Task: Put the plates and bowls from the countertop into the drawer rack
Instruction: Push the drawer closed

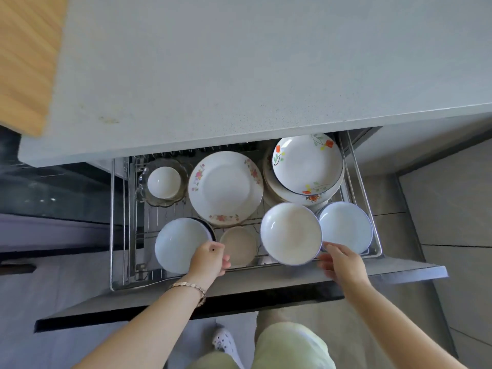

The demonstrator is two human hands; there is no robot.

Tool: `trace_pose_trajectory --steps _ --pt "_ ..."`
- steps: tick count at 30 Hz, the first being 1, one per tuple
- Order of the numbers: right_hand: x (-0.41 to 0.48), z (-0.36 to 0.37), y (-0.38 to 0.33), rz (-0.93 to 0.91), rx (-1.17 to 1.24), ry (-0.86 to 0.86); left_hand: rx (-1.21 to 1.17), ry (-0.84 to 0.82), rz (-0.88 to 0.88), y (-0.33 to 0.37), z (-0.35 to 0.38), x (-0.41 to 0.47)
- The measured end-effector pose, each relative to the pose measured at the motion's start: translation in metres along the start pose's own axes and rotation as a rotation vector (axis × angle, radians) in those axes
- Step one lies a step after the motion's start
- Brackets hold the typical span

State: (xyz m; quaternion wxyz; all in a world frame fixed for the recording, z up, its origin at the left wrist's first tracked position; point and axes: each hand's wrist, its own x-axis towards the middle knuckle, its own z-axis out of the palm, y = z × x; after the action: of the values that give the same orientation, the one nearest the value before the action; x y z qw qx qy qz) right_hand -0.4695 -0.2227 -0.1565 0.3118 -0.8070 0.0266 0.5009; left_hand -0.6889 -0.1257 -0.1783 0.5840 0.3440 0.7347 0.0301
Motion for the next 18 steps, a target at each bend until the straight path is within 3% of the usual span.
trace_pose_trajectory --steps 4,14,18 --pt "-0.041 0.0 0.027 0.045 0.082 -0.039 -0.099 -0.02 0.012 -0.028 -0.035 -0.031" --pt "-0.073 0.019 0.099 0.138 0.114 0.0 -0.335 -0.215 -0.195 -0.106 -0.056 -0.092" --pt "-0.065 0.021 0.091 0.065 0.168 0.002 -0.498 -0.161 -0.215 -0.106 -0.041 -0.085"
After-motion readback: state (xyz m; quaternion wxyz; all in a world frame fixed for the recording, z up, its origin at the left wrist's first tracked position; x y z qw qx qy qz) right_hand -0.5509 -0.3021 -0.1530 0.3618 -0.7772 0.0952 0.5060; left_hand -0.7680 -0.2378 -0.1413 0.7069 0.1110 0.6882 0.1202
